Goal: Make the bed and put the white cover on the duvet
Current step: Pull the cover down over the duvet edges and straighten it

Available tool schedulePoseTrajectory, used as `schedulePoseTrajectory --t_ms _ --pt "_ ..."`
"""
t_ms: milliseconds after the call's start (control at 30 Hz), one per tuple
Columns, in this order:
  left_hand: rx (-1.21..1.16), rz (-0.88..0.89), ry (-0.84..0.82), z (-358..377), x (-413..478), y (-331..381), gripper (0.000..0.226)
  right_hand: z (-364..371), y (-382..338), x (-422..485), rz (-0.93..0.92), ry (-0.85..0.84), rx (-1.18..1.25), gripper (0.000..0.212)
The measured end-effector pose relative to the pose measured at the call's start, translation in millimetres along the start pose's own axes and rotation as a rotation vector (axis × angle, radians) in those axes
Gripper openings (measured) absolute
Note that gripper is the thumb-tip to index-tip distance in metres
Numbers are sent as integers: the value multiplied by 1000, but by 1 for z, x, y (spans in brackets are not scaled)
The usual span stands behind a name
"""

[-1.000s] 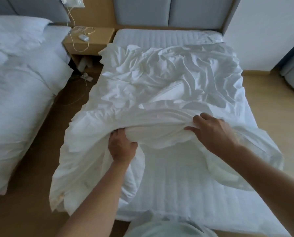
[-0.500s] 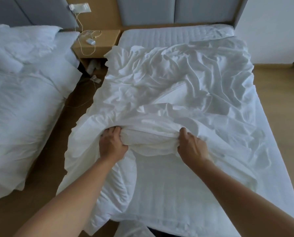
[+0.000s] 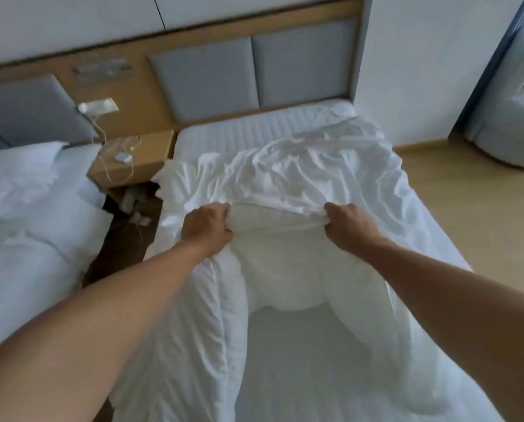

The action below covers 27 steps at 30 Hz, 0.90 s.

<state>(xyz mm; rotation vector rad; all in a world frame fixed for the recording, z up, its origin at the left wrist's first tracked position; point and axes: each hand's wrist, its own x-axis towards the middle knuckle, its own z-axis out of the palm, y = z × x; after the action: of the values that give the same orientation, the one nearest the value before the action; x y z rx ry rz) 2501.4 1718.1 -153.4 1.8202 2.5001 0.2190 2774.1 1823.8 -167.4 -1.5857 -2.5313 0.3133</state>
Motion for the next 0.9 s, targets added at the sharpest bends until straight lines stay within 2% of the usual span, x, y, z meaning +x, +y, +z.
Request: schedulePoseTrajectory --t_ms 67,133,200,267,333,367,400,467,500,533,567,600,700,833,900 --pt "37 145 322 -156 77 37 32 -157 -13 61 -29 417 19 18" --pt "99 297 674 -320 105 68 29 -311 -43 88 -102 797 3 17" --pt "173 374 1019 -460 112 90 29 -440 -75 93 -124 1163 45 18" --pt "160 411 1286 -539 111 102 31 -517 -101 91 -152 1415 112 35" --pt "194 432 1440 -532 121 86 36 -514 -118 105 -209 1478 103 58" --pt "188 416 1375 -496 131 70 43 -476 -120 122 -263 1396 66 62" --pt "182 334 1156 -435 140 50 50 -412 -115 140 -285 1162 13 57" --pt "179 210 432 -271 124 13 62 -233 -87 141 -174 354 -58 38" --pt "119 212 190 -189 107 -2 62 -150 -68 119 -63 35 8 39" --pt "106 216 49 -122 91 -10 59 -86 -46 99 -5 -141 17 45" --pt "76 205 -43 -65 68 -17 54 -38 -31 75 15 -247 19 46" --pt "65 188 -109 -21 43 -24 49 -1 -22 52 13 -295 39 41" --pt "54 138 -208 52 -11 -33 44 55 -11 -3 11 -265 95 13" --pt "78 196 -223 90 -73 -53 48 100 -24 -78 -16 -308 51 11" --pt "57 207 -176 91 -96 -62 47 101 -30 -106 -59 -296 -2 10"
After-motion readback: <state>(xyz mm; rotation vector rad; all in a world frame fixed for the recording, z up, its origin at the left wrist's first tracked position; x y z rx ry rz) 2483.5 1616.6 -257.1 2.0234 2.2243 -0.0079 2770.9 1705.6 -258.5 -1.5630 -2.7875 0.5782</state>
